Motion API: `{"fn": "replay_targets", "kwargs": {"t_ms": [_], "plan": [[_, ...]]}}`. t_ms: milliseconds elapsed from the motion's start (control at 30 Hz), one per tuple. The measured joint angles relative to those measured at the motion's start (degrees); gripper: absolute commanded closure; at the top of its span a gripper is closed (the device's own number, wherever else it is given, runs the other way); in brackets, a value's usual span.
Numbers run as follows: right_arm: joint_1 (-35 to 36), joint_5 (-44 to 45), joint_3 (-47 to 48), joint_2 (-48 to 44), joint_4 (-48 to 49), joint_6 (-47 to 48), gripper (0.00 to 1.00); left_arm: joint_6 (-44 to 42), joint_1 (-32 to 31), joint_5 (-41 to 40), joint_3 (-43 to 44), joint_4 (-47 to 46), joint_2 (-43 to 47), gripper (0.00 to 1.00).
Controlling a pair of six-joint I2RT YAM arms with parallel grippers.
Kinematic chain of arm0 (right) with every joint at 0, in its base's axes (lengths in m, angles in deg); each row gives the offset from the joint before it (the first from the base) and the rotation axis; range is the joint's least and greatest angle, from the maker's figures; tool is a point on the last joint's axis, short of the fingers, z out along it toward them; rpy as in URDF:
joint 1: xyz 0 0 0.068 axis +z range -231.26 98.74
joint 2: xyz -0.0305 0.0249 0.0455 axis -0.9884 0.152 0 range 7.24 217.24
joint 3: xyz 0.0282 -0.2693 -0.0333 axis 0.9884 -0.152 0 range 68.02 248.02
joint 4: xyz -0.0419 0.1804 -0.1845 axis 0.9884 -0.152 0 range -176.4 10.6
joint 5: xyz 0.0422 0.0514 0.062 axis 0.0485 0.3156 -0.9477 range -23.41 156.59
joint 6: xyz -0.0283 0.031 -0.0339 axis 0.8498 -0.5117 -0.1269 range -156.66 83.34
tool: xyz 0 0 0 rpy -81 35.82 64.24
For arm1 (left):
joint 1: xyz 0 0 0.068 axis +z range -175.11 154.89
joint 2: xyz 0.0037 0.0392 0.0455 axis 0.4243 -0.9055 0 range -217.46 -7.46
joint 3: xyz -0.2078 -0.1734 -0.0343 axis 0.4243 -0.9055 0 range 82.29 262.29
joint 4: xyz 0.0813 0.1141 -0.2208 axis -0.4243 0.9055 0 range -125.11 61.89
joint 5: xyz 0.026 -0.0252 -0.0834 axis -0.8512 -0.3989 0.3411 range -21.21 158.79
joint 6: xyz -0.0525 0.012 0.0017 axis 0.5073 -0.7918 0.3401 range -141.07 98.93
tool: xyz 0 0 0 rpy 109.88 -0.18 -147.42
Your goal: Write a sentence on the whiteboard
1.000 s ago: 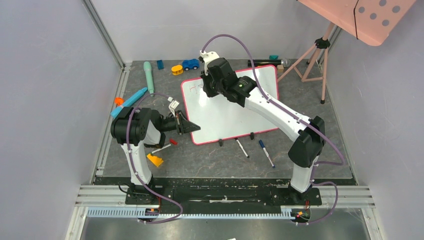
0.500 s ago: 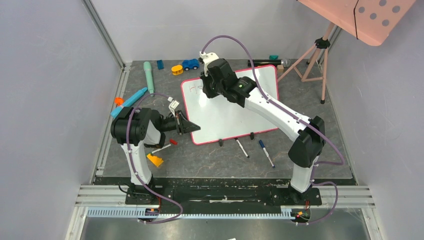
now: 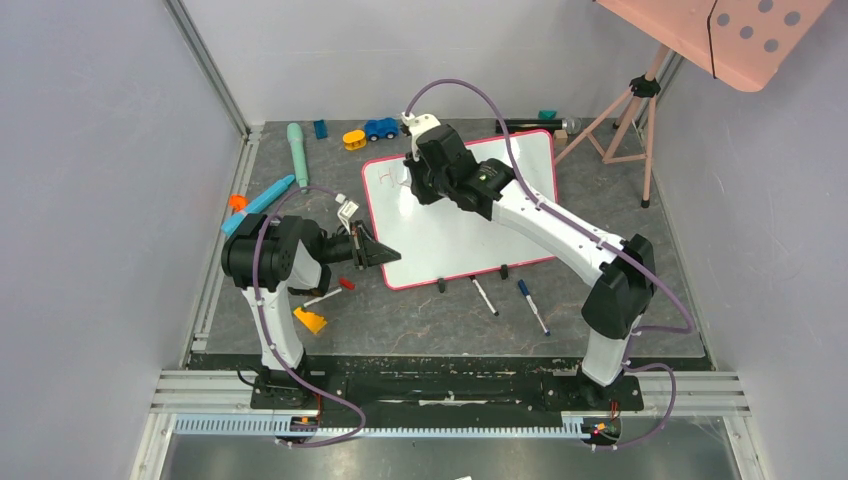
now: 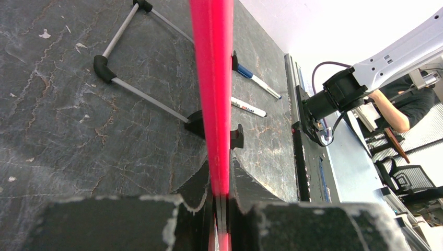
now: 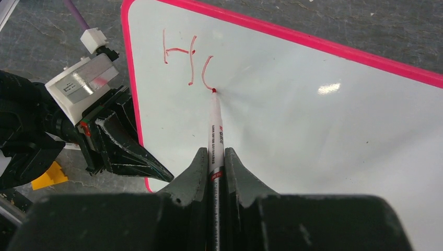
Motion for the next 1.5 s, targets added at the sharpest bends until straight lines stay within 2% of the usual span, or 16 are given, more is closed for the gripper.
{"fn": "replay_targets", "kwargs": {"t_ms": [500, 1500], "plan": [[-0.66, 2.62, 3.41, 0.35, -1.36, -0.17, 1.0, -0.02, -0.07, 0.04, 0.0, -0.13, 0.0, 0.98], [-0.76, -0.9, 4.98, 2.08, -0.17, -0.22, 1.0, -0.04, -0.11, 0.04, 0.0, -0.13, 0.0, 0.98]]}}
